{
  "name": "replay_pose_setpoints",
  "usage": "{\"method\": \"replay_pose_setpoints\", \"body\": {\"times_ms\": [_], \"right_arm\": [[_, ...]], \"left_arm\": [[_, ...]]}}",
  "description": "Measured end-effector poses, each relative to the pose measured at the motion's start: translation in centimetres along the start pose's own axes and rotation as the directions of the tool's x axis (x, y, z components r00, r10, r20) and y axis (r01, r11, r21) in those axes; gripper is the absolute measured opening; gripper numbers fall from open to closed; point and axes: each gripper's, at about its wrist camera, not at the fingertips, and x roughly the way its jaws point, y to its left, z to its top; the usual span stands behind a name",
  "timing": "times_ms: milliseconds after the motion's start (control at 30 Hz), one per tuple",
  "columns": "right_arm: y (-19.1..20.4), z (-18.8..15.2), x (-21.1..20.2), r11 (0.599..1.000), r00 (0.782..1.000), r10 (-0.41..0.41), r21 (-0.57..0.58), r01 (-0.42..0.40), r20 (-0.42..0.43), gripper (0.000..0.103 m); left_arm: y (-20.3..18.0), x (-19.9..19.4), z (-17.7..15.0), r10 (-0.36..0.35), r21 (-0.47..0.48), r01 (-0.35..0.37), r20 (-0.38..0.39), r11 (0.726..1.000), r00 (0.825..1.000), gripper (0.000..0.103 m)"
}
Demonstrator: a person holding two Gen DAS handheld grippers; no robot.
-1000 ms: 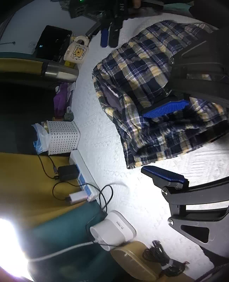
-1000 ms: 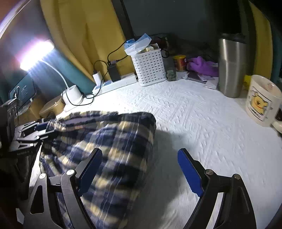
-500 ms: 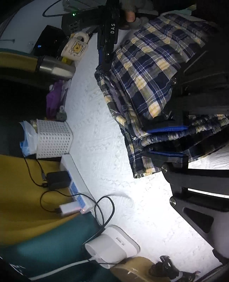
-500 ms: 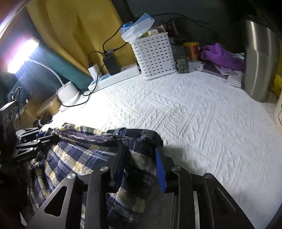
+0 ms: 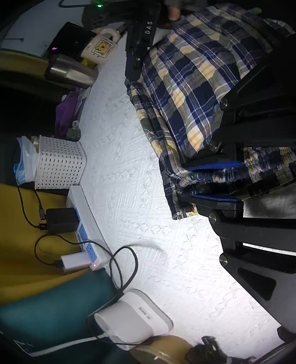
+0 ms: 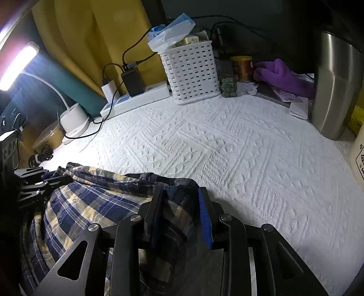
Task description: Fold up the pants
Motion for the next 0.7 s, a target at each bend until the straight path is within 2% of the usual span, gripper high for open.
{"method": "replay_pose_setpoints", "body": {"times_ms": [233,500,700], "right_arm": [[0.3,0.0,-0.4,0.999,0.999,-0.044,-0.005,0.044,0.010,0.031],[0.2,-0.6,-1.1,0.996,0.996,-0.091,-0.027,0.090,-0.002,0.032],[-0.5,-0.7,-2.3,0.988,0.988,-0.152,0.003,0.152,0.017,0.042]], "left_arm": [[1.3,-0.4,0.2,-0.076,-0.104,0.077,0.008,0.992,0.997,0.019],[-0.1,0.5,-0.2,-0.004,-0.015,0.004,-0.007,1.000,1.000,0.019],[0.6,-0.3,0.2,-0.040,-0.072,0.040,0.007,0.997,0.999,0.022]]}}
